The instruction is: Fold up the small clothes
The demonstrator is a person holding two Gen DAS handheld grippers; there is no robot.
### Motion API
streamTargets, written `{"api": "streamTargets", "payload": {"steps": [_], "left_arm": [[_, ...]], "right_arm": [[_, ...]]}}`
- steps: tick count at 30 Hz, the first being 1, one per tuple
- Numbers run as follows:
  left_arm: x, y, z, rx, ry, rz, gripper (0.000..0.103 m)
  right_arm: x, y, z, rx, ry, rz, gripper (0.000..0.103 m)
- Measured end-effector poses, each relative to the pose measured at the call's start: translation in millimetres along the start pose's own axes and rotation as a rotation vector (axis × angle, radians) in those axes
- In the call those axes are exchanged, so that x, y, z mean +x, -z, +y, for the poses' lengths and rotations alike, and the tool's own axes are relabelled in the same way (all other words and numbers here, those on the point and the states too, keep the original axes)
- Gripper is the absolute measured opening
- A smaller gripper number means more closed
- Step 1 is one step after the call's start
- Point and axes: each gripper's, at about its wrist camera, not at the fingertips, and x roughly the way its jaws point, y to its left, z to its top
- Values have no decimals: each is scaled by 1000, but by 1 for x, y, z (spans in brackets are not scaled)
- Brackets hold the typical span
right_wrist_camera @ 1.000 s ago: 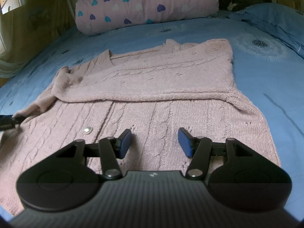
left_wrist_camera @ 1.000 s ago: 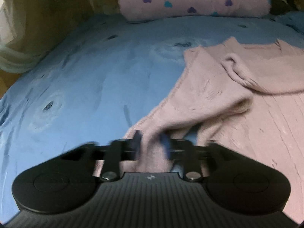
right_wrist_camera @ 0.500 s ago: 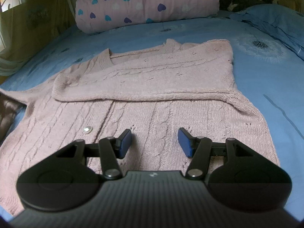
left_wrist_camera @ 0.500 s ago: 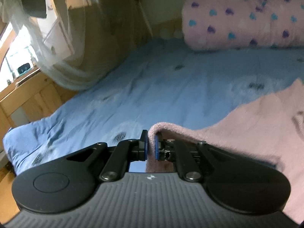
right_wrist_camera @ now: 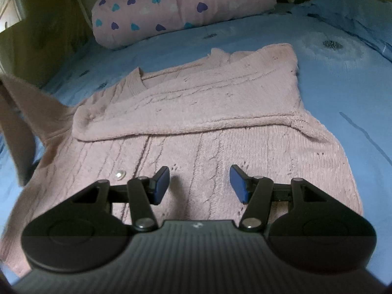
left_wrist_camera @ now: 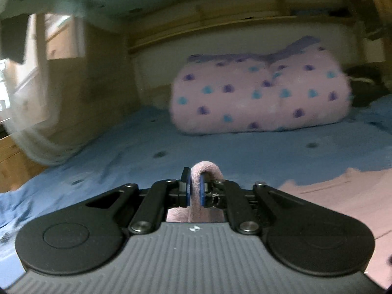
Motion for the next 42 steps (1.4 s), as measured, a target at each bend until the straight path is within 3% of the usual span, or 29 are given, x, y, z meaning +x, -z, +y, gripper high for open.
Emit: {"api": "streamTargets", "payload": {"steps": [7, 15, 25, 27, 32, 34, 38, 42], "left_arm": [[1, -2, -81, 69, 135, -4, 9], [27, 32, -155, 98, 273, 133, 9], [56, 44, -181, 100, 337, 321, 11], [56, 44, -179, 97, 338, 357, 16], [41, 44, -163, 119, 303, 413, 61], [32, 44, -153, 119, 313, 417, 72], [12, 43, -128, 104, 327, 420, 80], [-5, 43, -97, 82, 278, 389, 84]], "right_arm": [[-3, -1, 0, 13, -3, 9, 57], [-4, -7, -2, 24, -4, 26, 57], [-8, -11, -2, 35, -18, 24, 58], [-9, -12, -2, 37, -18, 22, 58], [-10, -12, -2, 43, -15, 18, 58], [-9, -11, -2, 42, -9, 22, 58], [-9, -9, 0, 27, -7, 24, 58], [-9, -5, 1, 15, 5, 26, 58]]}}
